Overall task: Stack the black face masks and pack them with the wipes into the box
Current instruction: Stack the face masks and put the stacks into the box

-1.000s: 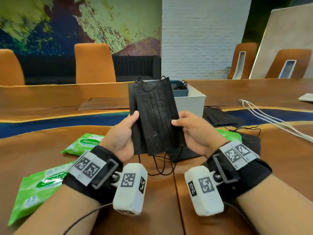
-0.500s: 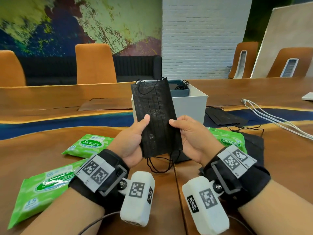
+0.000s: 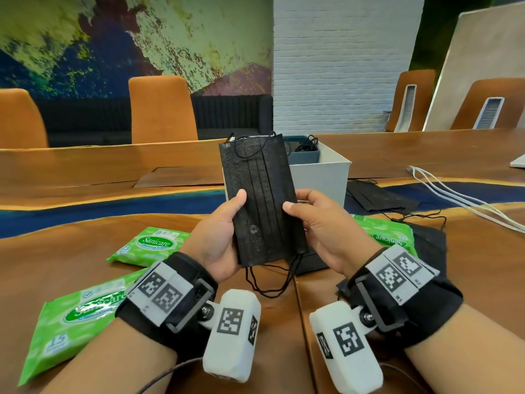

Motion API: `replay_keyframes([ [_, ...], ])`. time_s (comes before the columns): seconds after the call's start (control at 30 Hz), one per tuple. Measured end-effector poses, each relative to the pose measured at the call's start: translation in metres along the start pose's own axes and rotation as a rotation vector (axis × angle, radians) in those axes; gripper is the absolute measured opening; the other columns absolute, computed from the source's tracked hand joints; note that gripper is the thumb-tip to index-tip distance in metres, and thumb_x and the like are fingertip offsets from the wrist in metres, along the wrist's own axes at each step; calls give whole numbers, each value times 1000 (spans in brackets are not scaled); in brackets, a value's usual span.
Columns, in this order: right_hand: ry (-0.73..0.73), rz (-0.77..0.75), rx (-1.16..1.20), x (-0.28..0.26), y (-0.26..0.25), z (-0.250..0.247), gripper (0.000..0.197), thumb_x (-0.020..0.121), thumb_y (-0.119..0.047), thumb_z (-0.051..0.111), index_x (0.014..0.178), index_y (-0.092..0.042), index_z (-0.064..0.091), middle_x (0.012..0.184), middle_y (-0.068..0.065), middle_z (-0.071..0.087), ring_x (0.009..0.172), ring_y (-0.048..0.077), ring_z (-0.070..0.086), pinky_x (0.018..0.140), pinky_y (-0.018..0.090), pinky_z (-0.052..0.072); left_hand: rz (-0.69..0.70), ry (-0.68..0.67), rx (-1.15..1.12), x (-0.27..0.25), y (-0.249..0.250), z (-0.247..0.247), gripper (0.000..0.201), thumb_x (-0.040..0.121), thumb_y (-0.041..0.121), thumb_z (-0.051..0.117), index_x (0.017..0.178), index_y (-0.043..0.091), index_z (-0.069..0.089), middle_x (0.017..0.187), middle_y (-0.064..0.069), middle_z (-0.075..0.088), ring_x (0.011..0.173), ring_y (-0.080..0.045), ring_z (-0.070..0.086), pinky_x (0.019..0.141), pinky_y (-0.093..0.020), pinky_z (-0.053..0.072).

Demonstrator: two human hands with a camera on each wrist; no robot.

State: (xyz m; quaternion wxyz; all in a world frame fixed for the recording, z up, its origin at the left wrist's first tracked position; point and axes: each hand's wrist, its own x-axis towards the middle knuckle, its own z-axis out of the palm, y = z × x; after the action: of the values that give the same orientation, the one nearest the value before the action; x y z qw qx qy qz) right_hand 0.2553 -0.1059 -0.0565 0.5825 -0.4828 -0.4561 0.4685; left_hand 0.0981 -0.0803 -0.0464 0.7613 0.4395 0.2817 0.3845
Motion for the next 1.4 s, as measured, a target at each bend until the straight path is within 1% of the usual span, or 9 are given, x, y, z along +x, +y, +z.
replay_keyframes([
  [0.17, 11, -121, -233, -4, -13, -2, 1, 91, -17, 59, 93, -17, 59, 89, 2, 65, 87, 15, 63, 76, 32, 53, 0, -40, 0, 1, -1, -5, 44, 99, 35, 36, 127, 8, 56, 115, -16, 68, 104, -30, 67, 83, -46, 50],
  [0.37, 37, -135, -503, -7, -50, -34, 8, 91, -25, 60, 85, -21, 61, 83, -3, 63, 74, 10, 56, 60, 23, 43, 63, -17, -53, 3, 1, -6, 38, 100, 26, 37, 130, 12, 55, 113, -13, 69, 100, -28, 69, 77, -46, 54],
  [0.53, -79, 170, -861, 5, -76, -69, 22, 90, -26, 62, 105, -10, 63, 91, 2, 63, 74, 11, 55, 64, 25, 44, 74, 51, -32, 2, 5, -9, 37, 100, 24, 38, 130, 9, 55, 112, -12, 70, 97, -27, 70, 72, -44, 58],
  [0.77, -456, 476, -1550, 13, -67, -56, 35, 83, -30, 70, 117, -27, 60, 113, -2, 63, 100, 13, 59, 85, 28, 48, 94, 115, 20, -3, 13, -13, 36, 99, 26, 40, 123, 7, 59, 106, -11, 72, 90, -24, 72, 69, -39, 54],
  [0.9, -641, 581, -1604, 5, -64, -60, 30, 84, -21, 69, 110, -33, 58, 106, -7, 60, 96, 12, 57, 87, 30, 49, 74, 126, 28, -3, 12, -12, 36, 99, 26, 41, 122, 6, 60, 101, -11, 73, 85, -24, 73, 65, -38, 55],
  [1.03, -729, 639, -1710, 0, -54, -63, 39, 85, -16, 67, 117, -32, 52, 103, -10, 53, 101, 15, 53, 93, 33, 46, 44, 101, 35, -3, 10, -8, 36, 98, 25, 41, 120, 5, 60, 100, -13, 73, 83, -25, 73, 57, -37, 59],
  [1.13, -717, 597, -1741, 2, -45, -63, 43, 83, -17, 70, 118, -31, 49, 98, -8, 49, 91, 14, 51, 83, 32, 45, 30, 87, 49, -4, 9, -8, 37, 98, 26, 42, 122, 4, 59, 102, -15, 72, 84, -28, 72, 59, -41, 59],
  [1.27, -715, 537, -1866, 6, -33, -60, 28, 82, -25, 71, 104, -27, 54, 103, -1, 53, 98, 22, 55, 86, 37, 47, 50, 102, 52, -6, 13, -9, 37, 98, 26, 41, 121, 4, 60, 103, -15, 72, 84, -27, 72, 59, -40, 60],
  [1.4, -639, 468, -1786, 6, -44, -60, 15, 82, -29, 70, 94, -25, 61, 95, -4, 60, 87, 15, 55, 76, 30, 43, 52, 107, 62, -6, 15, -11, 36, 99, 27, 40, 116, 4, 62, 100, -14, 73, 82, -26, 73, 59, -38, 59],
])
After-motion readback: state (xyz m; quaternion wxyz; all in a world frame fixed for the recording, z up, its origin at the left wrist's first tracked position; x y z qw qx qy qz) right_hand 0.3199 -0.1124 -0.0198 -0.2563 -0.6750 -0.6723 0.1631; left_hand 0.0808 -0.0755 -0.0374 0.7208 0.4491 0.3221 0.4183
